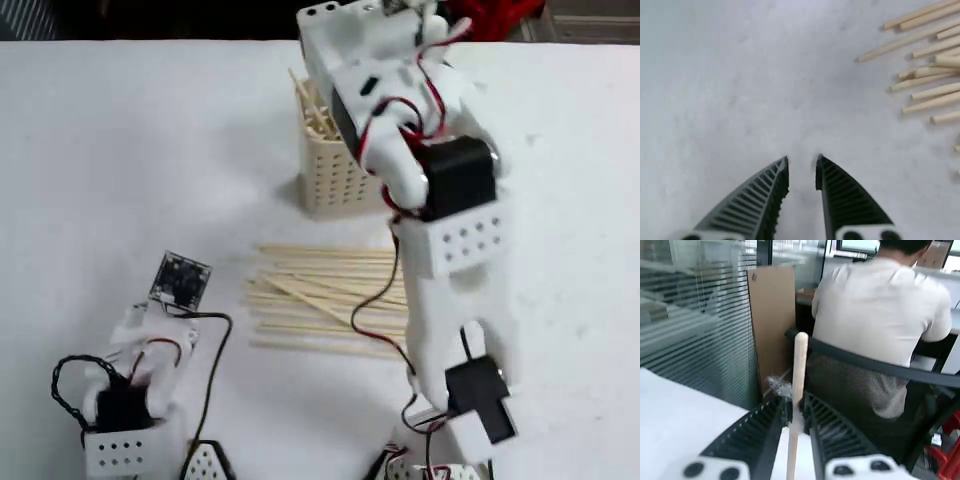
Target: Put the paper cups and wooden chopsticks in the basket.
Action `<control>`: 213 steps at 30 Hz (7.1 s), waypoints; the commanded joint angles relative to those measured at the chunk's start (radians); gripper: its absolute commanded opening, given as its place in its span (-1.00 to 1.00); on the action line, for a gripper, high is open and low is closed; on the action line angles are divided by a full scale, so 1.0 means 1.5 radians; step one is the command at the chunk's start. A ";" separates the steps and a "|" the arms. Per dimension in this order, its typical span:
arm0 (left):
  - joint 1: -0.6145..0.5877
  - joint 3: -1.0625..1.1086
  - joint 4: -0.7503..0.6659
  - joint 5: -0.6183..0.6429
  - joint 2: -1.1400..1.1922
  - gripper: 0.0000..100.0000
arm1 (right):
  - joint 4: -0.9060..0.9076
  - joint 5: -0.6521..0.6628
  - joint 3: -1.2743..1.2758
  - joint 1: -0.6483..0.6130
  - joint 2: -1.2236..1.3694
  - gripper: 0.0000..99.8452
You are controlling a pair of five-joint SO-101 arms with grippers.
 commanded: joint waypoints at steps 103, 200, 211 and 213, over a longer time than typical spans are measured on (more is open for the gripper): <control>0.008 -0.002 0.007 0.001 -0.006 -0.78 | -0.088 0.376 1.070 -0.102 -0.205 -0.70; 0.008 -0.002 0.008 0.001 -0.006 -0.78 | -0.161 0.152 0.405 0.015 -0.158 -0.82; 0.008 -0.002 0.008 0.001 -0.006 -0.78 | 0.319 0.226 0.417 -0.054 -0.369 -0.89; 0.008 -0.002 0.008 0.001 -0.006 -0.78 | 0.383 0.260 0.445 -0.099 -0.365 -0.89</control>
